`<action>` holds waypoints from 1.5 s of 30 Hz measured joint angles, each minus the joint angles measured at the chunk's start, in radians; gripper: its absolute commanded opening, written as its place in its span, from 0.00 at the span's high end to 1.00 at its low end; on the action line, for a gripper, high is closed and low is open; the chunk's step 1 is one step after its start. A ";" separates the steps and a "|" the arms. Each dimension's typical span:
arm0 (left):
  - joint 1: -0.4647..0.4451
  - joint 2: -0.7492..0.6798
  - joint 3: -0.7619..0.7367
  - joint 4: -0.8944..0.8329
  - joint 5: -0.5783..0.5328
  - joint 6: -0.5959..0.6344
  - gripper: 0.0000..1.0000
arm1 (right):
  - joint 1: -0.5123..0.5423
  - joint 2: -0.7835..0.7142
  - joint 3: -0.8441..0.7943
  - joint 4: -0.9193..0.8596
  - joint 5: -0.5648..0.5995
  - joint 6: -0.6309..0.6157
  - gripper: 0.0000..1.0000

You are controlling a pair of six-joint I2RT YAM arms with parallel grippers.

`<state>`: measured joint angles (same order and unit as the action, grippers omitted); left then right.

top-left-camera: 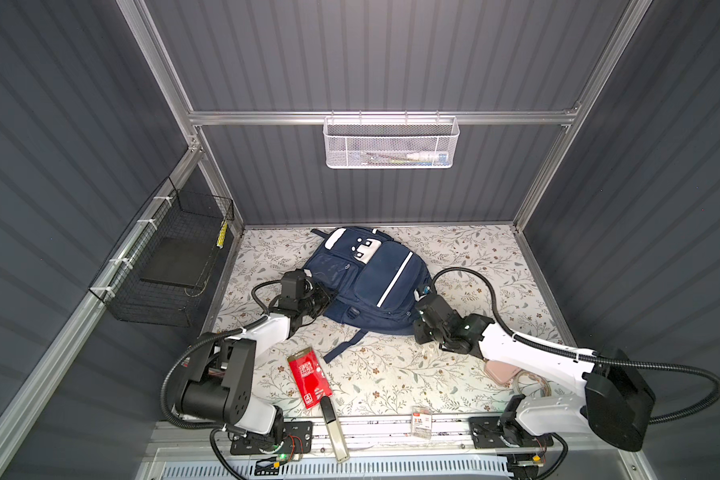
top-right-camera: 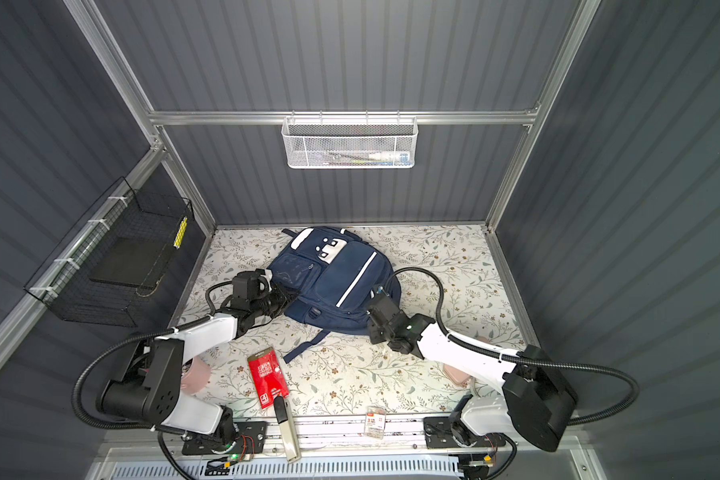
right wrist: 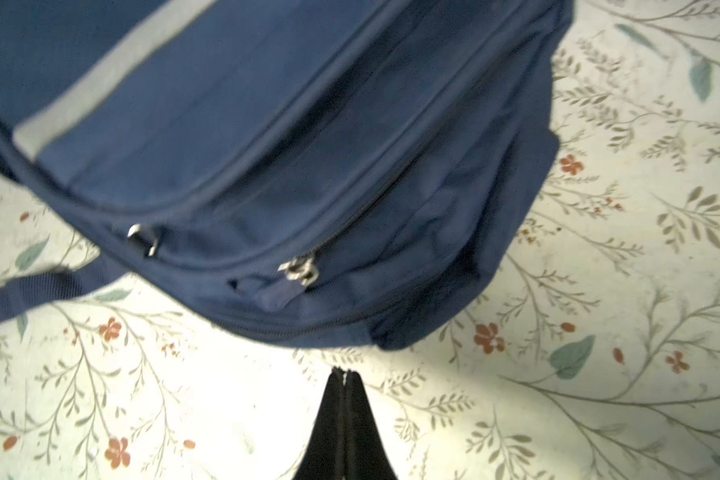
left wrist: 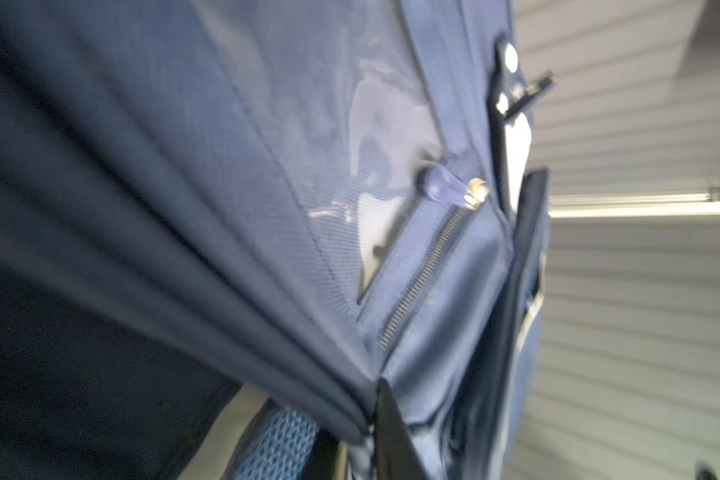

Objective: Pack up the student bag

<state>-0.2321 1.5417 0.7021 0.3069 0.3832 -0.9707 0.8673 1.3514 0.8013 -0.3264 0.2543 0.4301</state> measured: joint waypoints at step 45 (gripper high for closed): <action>-0.428 -0.051 -0.101 0.161 -0.379 -0.200 1.00 | -0.042 0.248 0.006 0.362 -0.003 0.155 1.00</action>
<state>-0.6598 1.4910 0.6010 0.4679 0.0044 -1.1709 0.8253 1.5990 0.8070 0.0357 0.2516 0.5854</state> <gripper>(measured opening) 0.082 0.070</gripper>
